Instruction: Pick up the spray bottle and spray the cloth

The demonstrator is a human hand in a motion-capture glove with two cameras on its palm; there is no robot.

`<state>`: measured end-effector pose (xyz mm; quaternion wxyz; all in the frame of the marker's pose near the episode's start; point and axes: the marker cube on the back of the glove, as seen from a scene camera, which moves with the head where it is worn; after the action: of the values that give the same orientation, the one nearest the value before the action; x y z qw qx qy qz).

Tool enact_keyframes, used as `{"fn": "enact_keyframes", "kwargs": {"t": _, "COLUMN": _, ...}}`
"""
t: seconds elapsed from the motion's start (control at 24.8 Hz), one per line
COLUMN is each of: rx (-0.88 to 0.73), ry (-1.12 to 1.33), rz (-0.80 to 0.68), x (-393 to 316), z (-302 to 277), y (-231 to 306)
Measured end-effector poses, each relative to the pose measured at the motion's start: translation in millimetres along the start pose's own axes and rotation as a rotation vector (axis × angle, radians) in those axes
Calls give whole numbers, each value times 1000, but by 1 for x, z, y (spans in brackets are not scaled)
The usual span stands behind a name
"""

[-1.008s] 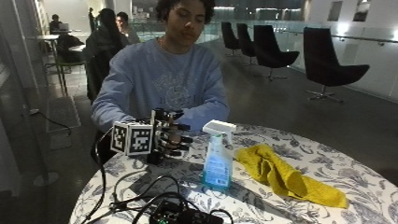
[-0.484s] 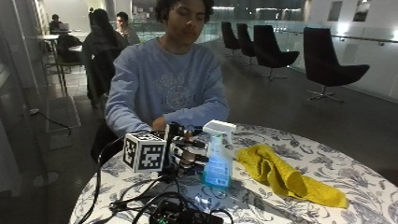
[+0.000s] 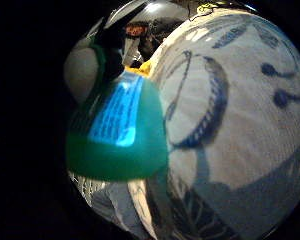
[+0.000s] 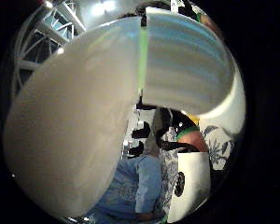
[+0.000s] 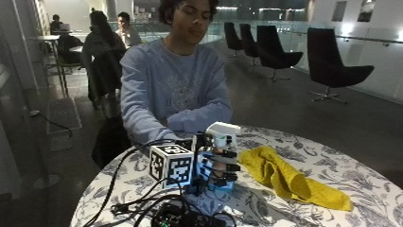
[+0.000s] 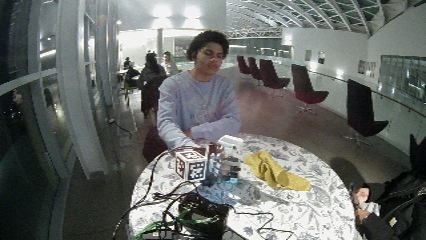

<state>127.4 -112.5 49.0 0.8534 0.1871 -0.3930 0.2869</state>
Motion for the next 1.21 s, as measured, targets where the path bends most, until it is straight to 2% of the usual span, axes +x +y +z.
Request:
{"fn": "enact_keyframes", "kwargs": {"t": 0.24, "rx": 102, "ry": 48, "rz": -12, "x": 3, "z": 1, "y": -16}}
{"fn": "enact_keyframes", "kwargs": {"t": 0.4, "rx": 114, "ry": 69, "rz": -18, "x": -3, "z": -1, "y": -22}}
{"fn": "enact_keyframes", "kwargs": {"t": 0.65, "rx": 27, "ry": 142, "rz": -14, "x": -36, "z": -2, "y": -30}}
{"fn": "enact_keyframes", "kwargs": {"t": 0.93, "rx": -169, "ry": 289, "rz": 110, "x": -68, "z": -2, "y": -40}}
{"fn": "enact_keyframes", "kwargs": {"t": 1.21, "rx": -206, "ry": 488, "rz": 196, "x": -77, "z": 3, "y": -43}}
